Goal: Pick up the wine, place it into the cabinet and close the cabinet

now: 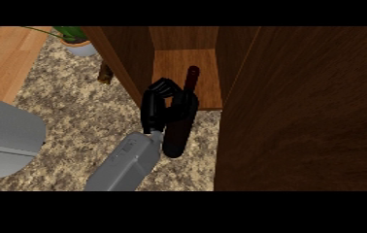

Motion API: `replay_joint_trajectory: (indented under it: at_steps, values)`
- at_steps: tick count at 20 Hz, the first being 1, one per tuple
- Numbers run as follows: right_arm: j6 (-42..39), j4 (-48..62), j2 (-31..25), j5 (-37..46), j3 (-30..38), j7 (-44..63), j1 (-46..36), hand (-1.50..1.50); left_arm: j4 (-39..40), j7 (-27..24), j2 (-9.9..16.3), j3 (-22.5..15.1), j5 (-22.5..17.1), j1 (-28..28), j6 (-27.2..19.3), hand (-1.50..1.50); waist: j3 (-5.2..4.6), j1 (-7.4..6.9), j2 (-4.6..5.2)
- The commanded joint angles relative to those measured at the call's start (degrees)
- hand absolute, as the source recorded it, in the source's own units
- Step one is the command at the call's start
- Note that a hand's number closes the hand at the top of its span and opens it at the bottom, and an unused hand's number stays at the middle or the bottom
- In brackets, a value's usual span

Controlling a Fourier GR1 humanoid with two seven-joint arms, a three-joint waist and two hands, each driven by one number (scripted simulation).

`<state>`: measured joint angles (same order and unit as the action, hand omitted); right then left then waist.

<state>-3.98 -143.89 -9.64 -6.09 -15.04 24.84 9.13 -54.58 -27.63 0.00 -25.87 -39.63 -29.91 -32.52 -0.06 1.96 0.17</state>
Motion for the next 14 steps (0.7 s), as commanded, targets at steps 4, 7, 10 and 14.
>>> replay_joint_trajectory:
  at_steps: [4, 7, 10, 14]
  values:
    - [-2.9, -12.2, -1.5, -6.75, -0.12, 1.32, 7.81, -1.5, 7.97, -3.09, 0.0, 1.5, -7.32, -6.3, 0.57, 1.5, 0.05, 0.57, -0.08]
    - [-1.81, -13.12, -1.0, -8.88, 1.26, 3.84, 6.26, -1.5, 12.12, -3.47, 0.0, 2.27, -7.79, -10.15, 0.66, 1.5, 0.03, 0.97, 0.07]
    - [-1.09, -12.09, -0.2, -6.96, 1.04, 4.18, 5.63, -1.5, 13.65, -3.42, 0.0, 1.74, -9.31, -10.89, 2.0, 1.5, 0.02, 0.07, -0.01]
    - [-2.48, -9.95, 0.5, -5.95, -0.41, 1.46, 6.78, -1.5, 17.29, -2.92, 0.0, 2.11, -12.18, -14.81, 1.89, 1.5, 0.03, 0.42, 0.04]
